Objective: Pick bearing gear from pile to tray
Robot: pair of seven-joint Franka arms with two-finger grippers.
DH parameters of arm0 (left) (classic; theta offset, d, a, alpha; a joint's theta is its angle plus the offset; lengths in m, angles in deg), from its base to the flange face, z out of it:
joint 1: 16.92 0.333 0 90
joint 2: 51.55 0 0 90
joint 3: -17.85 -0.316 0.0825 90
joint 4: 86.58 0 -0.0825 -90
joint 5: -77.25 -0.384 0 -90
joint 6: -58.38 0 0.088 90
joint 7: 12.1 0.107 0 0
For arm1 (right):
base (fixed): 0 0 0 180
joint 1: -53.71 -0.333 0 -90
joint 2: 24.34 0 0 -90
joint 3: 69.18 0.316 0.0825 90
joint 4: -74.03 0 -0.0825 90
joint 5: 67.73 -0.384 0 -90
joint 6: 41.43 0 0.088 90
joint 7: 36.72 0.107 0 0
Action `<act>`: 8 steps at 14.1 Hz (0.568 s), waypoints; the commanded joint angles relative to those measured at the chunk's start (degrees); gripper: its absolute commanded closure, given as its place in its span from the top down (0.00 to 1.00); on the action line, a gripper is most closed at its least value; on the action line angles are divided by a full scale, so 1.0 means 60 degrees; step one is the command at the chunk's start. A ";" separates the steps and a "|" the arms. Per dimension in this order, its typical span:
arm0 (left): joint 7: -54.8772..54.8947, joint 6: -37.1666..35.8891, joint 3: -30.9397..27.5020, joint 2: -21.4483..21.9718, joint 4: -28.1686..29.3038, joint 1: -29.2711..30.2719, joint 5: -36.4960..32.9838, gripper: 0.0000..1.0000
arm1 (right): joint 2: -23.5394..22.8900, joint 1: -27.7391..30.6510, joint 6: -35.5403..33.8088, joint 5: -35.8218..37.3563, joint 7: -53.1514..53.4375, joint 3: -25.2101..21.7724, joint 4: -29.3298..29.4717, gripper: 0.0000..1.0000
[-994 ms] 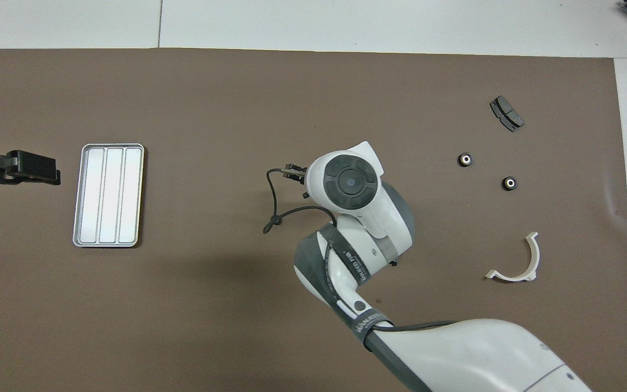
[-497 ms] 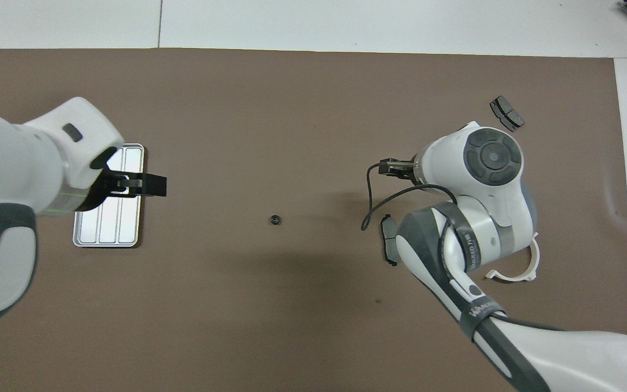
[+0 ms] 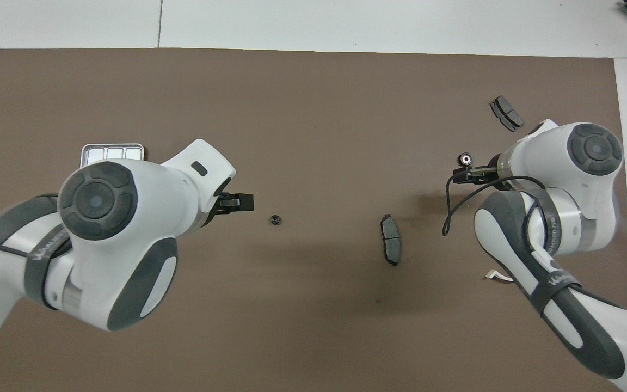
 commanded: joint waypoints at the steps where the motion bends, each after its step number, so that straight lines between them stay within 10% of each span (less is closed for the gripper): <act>1: -0.0408 0.1310 -0.0173 -0.0654 0.0210 -0.0317 -0.0100 1.00 | -0.0334 0.0798 0.0613 -0.0136 -0.0992 0.0169 -0.0092 1.00; 8: -0.0570 0.2689 -0.0188 -0.2850 -0.0170 -0.0931 -0.0319 1.00 | -0.1492 0.1327 0.1436 -0.0386 -0.1361 0.0155 0.0391 1.00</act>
